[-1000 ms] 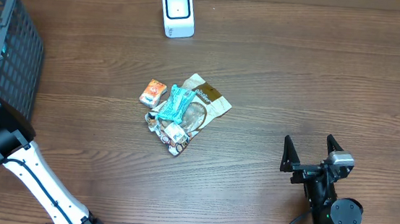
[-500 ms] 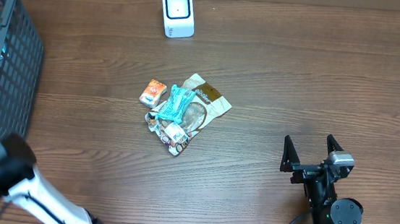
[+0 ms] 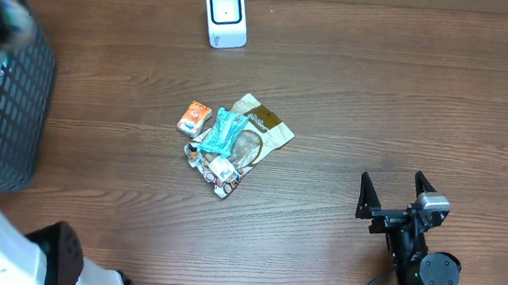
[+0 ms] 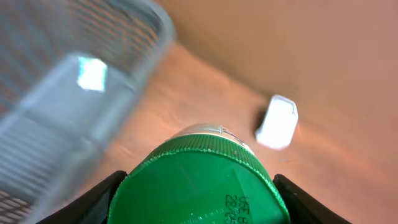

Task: Scan the item barcode
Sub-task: 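Lift the jar out and set it on the table left of the pile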

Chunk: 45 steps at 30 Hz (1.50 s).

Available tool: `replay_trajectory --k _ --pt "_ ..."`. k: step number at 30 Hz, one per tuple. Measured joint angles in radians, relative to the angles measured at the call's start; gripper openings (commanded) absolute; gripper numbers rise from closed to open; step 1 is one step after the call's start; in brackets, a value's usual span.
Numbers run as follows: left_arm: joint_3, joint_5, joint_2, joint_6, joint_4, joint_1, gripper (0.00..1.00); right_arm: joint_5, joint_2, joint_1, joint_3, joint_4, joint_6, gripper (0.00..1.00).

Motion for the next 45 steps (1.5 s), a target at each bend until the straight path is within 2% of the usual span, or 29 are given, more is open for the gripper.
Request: replay_trajectory --k 9,19,23,28,33,38,39,40,41,45 --pt "-0.164 -0.034 0.080 0.066 -0.016 -0.291 0.51 0.000 0.000 0.000 0.000 0.000 -0.001 1.00" --pt "-0.559 -0.130 0.163 0.052 0.018 -0.421 0.48 0.000 0.000 0.000 0.000 0.000 0.000 1.00" --pt "-0.749 -0.170 0.167 0.022 0.113 -0.441 0.47 0.000 0.000 0.000 0.000 0.000 0.000 1.00" --pt "-0.978 -0.195 0.168 -0.013 0.333 -0.447 0.45 0.000 0.000 0.000 0.000 0.000 0.000 1.00" --pt "-1.125 -0.204 0.168 -0.031 0.486 -0.447 0.45 0.000 0.000 0.000 0.000 0.000 0.000 1.00" --pt "-1.210 -0.204 0.168 -0.046 0.604 -0.447 0.50 0.001 0.000 0.000 0.000 0.000 0.000 1.00" --pt "-1.226 -0.203 0.168 -0.048 0.633 -0.447 0.53 0.000 0.000 0.000 0.000 0.000 0.000 1.00" --pt "-1.241 -0.203 0.168 -0.048 0.654 -0.447 0.62 0.000 0.000 0.000 0.000 0.000 0.000 1.00" --pt "-1.255 -0.203 0.168 -0.050 0.668 -0.447 0.65 0.000 0.000 0.000 0.000 0.000 0.000 1.00" --pt "-1.308 -0.201 0.155 -0.051 0.706 -0.447 0.71 0.000 0.000 0.000 0.000 0.000 0.000 1.00"
